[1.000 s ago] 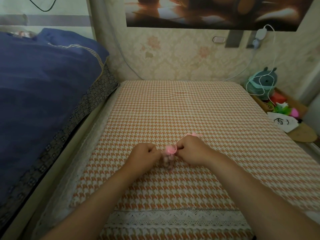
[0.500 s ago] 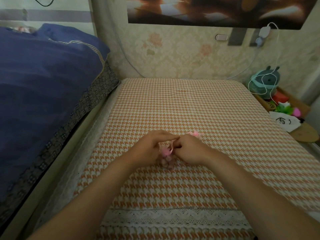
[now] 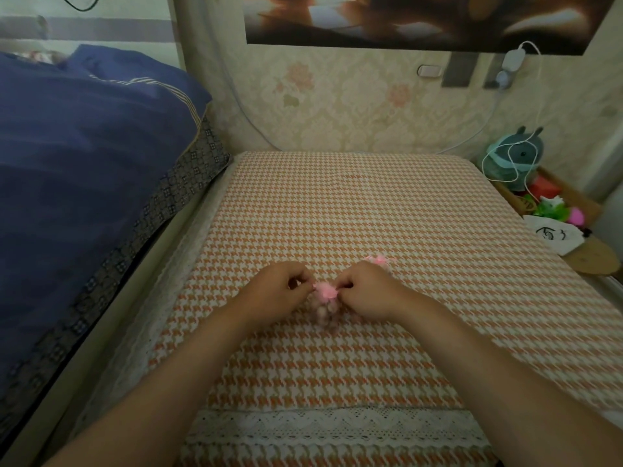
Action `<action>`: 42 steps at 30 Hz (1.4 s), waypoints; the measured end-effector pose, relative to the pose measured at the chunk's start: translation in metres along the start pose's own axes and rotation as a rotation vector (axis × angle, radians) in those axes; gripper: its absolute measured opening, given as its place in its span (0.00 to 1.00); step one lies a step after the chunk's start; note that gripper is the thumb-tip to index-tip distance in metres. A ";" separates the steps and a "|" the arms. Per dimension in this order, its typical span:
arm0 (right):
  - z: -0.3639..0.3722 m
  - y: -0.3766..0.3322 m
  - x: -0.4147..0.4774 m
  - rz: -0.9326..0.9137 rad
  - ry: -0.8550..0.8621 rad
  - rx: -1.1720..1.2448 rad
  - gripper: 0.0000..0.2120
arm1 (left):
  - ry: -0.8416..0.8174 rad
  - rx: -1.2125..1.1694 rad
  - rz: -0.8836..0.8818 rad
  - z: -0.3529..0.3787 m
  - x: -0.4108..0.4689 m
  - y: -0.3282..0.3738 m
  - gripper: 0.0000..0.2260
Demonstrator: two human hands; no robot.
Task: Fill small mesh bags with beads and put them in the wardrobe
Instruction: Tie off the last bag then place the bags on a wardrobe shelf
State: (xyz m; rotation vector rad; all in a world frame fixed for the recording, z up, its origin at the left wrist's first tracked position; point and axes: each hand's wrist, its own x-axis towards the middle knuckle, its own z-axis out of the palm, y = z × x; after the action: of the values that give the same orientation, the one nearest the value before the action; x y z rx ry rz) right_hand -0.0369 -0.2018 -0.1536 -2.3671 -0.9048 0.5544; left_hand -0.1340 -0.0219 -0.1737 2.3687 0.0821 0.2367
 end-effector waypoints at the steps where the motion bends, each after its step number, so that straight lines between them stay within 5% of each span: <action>1: 0.000 0.001 0.000 0.016 0.008 -0.021 0.15 | 0.006 0.021 -0.025 0.002 -0.001 -0.002 0.09; 11: 0.004 -0.001 0.001 0.169 0.192 -0.077 0.10 | -0.030 -0.034 0.036 0.008 -0.018 0.008 0.09; 17: 0.011 -0.009 0.004 0.204 0.200 -0.103 0.17 | -0.090 -0.188 -0.046 0.008 -0.017 0.019 0.20; 28: 0.016 -0.007 0.015 0.260 0.187 -0.179 0.18 | -0.047 0.116 0.083 0.003 -0.016 0.037 0.16; 42: 0.008 -0.010 0.004 0.122 0.169 -0.048 0.10 | 0.196 0.101 0.223 0.027 -0.008 0.027 0.05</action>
State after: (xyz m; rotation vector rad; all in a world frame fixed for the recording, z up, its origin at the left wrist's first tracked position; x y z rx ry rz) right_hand -0.0429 -0.1900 -0.1540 -2.4816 -0.7099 0.3754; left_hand -0.1369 -0.0603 -0.1753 2.4492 -0.0797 0.5843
